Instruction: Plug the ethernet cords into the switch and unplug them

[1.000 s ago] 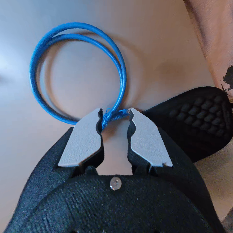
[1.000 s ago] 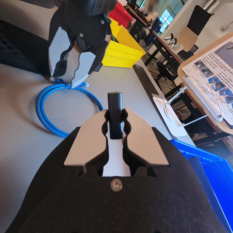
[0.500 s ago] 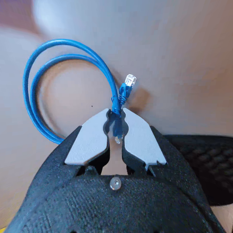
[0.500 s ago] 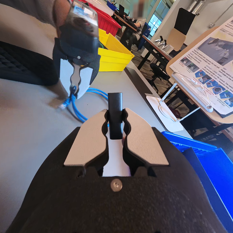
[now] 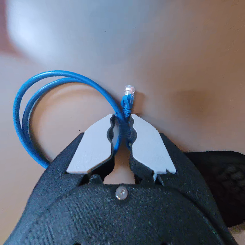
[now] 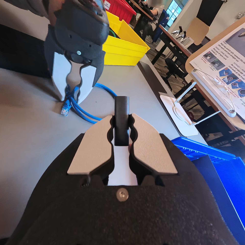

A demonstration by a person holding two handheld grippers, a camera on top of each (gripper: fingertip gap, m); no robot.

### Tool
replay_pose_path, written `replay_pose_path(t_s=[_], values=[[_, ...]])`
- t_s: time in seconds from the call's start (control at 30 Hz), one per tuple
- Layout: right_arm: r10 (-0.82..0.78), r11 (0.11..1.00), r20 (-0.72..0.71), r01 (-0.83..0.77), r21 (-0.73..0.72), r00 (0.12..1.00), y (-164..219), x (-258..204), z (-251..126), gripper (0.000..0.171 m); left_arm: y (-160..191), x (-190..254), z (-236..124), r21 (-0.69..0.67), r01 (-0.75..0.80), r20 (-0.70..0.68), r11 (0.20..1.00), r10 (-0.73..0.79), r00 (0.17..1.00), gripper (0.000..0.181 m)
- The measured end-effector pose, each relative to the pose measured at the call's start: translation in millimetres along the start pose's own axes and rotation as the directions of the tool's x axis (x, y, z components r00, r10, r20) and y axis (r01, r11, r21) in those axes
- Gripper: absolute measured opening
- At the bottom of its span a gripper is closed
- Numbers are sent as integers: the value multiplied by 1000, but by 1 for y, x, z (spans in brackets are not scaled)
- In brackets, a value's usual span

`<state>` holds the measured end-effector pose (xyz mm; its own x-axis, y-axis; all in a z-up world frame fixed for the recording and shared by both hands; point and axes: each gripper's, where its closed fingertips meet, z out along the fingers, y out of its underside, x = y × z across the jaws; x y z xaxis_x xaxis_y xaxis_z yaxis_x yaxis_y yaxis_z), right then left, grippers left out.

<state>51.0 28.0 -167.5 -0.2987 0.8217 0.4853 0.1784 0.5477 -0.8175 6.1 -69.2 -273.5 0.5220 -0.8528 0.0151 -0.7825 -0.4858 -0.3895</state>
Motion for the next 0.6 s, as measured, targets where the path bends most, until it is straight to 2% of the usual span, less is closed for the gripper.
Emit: replay_pose_path(t_s=[0.03,0.13,0.27,0.33,0.47,0.6], values=[[-4,1000,5,4,3,1000,0,-1,-1,21,0,-1,1,0,0,-14,1000,0,1000,18],[-57,998,44,56,22,997,-1,-9,-3,21,-3,-10,1,27,67,-7,997,-67,998,16],[-154,987,54,151,59,987,-8,-20,-3,20,-16,-23,-11,213,248,-59,945,-241,969,16],[-169,982,79,162,93,982,-16,-29,-1,20,-22,-25,-15,281,282,-68,917,-274,959,16],[-201,979,115,196,48,973,-8,-42,11,20,-31,-26,-13,346,351,-65,870,-351,934,16],[-274,961,90,276,-11,957,4,-43,18,20,-35,-28,-16,405,382,-91,830,-380,921,16]])
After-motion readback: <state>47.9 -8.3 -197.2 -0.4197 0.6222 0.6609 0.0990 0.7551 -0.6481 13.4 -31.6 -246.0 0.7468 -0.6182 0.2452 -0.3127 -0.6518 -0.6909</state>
